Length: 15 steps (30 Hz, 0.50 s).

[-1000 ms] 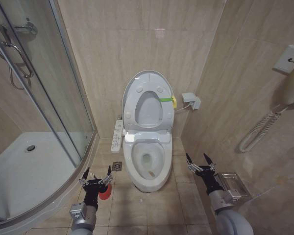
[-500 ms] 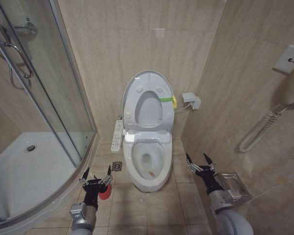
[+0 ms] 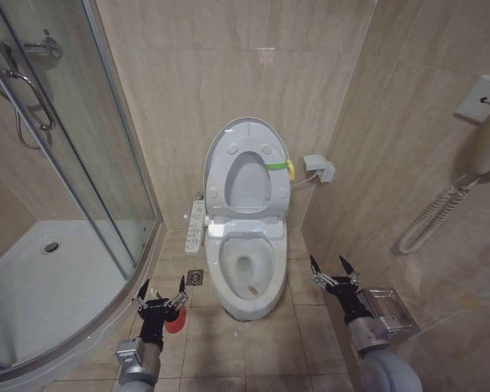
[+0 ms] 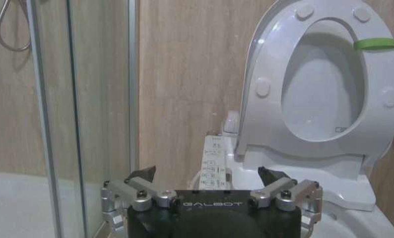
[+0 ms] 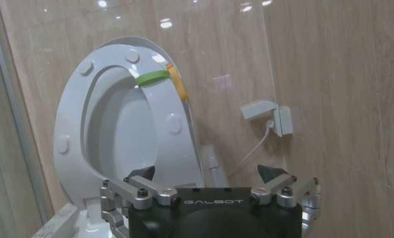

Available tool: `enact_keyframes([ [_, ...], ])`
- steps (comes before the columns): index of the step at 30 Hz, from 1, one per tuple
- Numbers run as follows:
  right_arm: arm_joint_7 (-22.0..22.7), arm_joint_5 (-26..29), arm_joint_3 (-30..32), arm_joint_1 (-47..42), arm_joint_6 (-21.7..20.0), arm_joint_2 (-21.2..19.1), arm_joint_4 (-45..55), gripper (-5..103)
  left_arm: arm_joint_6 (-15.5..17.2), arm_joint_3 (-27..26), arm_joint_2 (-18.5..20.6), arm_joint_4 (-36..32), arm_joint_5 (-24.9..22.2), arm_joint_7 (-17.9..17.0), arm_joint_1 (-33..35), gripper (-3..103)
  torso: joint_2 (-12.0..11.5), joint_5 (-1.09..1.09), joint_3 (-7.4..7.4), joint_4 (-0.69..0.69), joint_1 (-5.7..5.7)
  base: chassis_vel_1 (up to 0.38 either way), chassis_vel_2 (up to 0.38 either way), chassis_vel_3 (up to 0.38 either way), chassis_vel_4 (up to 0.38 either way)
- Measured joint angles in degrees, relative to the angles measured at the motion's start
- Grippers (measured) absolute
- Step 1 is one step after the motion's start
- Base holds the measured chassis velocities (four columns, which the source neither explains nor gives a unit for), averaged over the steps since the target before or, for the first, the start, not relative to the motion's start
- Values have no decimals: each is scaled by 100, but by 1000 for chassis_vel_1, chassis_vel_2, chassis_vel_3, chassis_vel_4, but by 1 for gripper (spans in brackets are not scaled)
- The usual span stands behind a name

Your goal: Open the toilet lid, clean the toilet bowl with a toilet brush, close the toilet lid, and flush.

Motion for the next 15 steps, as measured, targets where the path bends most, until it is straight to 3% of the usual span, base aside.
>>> enact_keyframes([
  [15,0,0,0,0,0,0,0,100,0,0,0,0,0,0,0,100,0,0,0,0,-1,0,0,0,0],
])
